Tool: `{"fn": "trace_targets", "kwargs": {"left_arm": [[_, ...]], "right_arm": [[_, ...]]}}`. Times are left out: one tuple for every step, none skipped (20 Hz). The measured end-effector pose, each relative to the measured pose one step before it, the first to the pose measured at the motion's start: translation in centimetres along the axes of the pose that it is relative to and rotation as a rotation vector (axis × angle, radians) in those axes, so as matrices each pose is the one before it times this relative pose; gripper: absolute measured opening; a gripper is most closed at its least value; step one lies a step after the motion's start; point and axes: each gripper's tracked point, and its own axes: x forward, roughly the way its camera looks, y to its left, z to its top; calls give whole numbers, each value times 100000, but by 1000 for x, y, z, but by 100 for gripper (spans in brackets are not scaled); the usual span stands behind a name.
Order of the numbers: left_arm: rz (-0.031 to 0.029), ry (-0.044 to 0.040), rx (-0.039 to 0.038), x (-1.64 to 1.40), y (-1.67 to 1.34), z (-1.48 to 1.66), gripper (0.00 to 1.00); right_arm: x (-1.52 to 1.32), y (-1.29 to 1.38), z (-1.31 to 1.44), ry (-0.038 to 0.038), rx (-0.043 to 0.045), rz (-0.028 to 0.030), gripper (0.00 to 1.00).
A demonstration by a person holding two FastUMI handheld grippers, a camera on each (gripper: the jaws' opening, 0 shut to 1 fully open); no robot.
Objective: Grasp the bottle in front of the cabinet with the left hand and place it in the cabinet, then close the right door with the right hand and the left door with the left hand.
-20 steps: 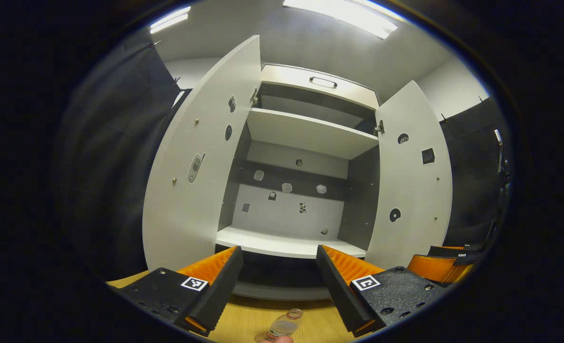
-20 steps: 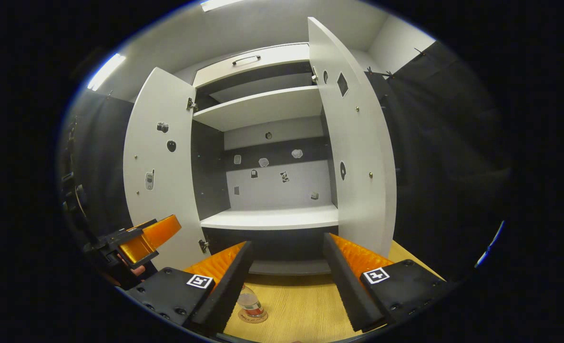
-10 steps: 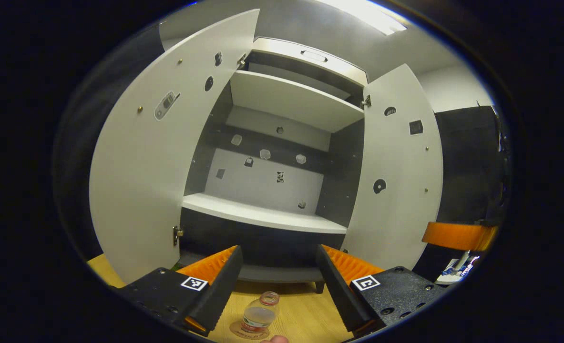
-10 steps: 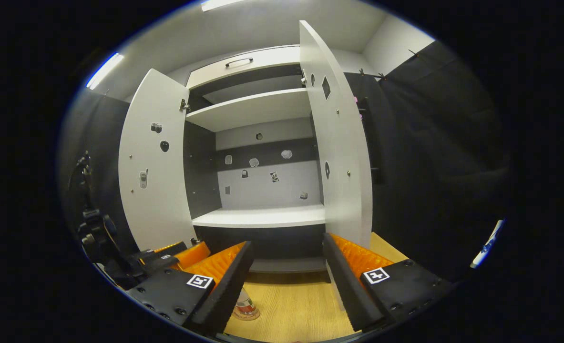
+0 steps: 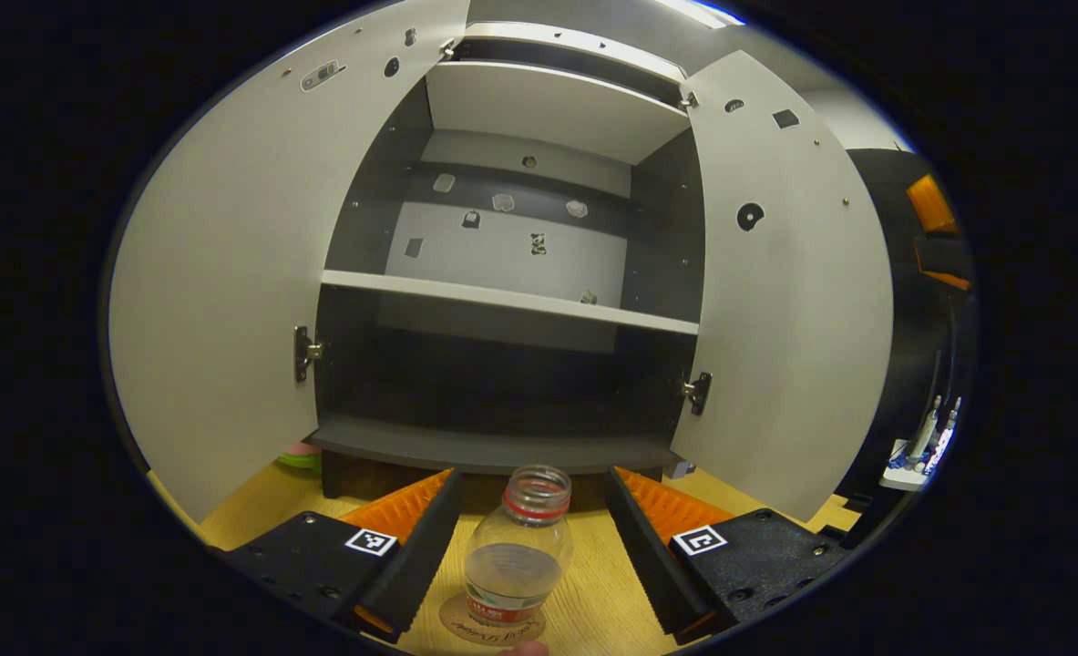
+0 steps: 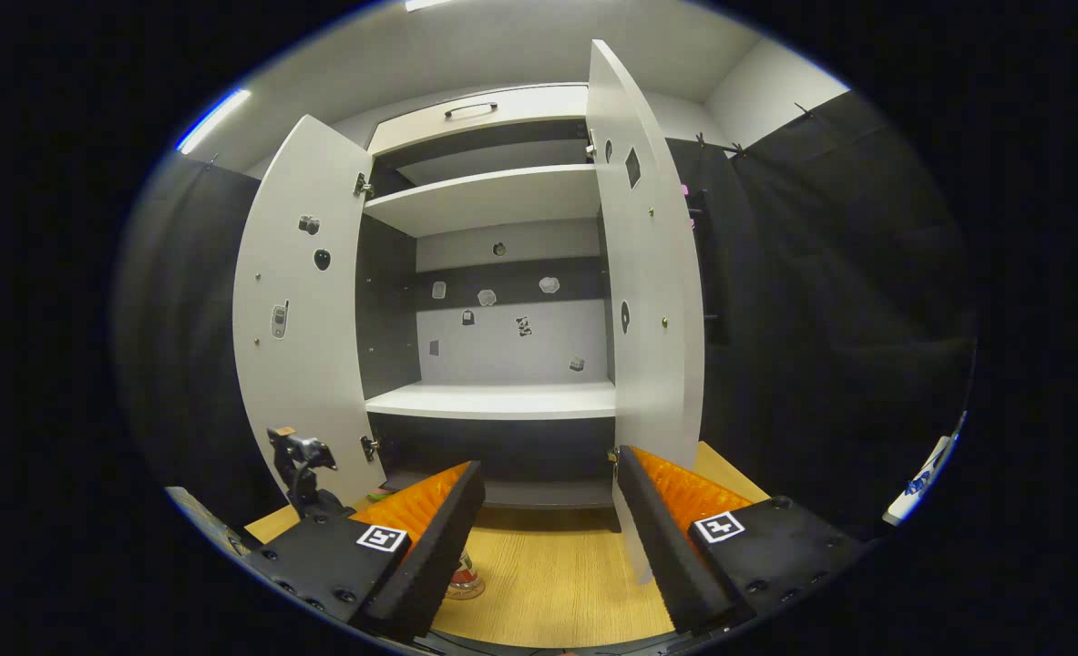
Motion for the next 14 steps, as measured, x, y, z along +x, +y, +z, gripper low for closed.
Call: {"fn": "trace_targets", "kwargs": {"left_arm": [[758, 2375, 295, 38, 254, -1379, 95], [532, 2232, -57, 37, 205, -1289, 95], [332, 1502, -315, 44, 157, -1106, 95], [623, 1466, -30, -52, 84, -1048, 95], [425, 1276, 266, -54, 107, -924, 95], [366, 1074, 760, 25, 51, -801, 95], [-733, 1484, 1277, 153, -62, -769, 95], [-1213, 1279, 327, 68, -103, -613, 95], [-593, -189, -343, -180, 83, -125, 93], [-426, -1122, -612, 51, 28, 110, 91], [115, -11, -404, -312, 33, 156, 83], [-647, 677, -407, -180, -256, -188, 80], [922, 409, 91, -293, 186, 137, 76], [1756, 843, 355, -356, 470, 280, 74]], "right_arm": [[-212, 3, -40, -20, 17, -350, 98], [-211, -36, -94, -100, -5, -381, 98], [-166, -20, -19, -19, 90, -294, 98], [-135, -61, 15, 2, 205, -191, 98], [-98, -91, -85, 305, 160, -34, 98], [-140, -246, -124, 357, 118, -305, 98], [77, -171, -117, 433, 96, -464, 98], [-3, -158, -114, 663, 155, -336, 98], [-89, -126, -162, 397, 305, -58, 98], [-83, -106, -66, 325, 243, -63, 98], [-17, -159, -117, 467, 33, -241, 98], [-74, -255, -193, 538, -6, -246, 98], [11, -200, -112, 376, -64, -382, 98], [-109, -197, -148, 181, 18, -507, 98]]}}
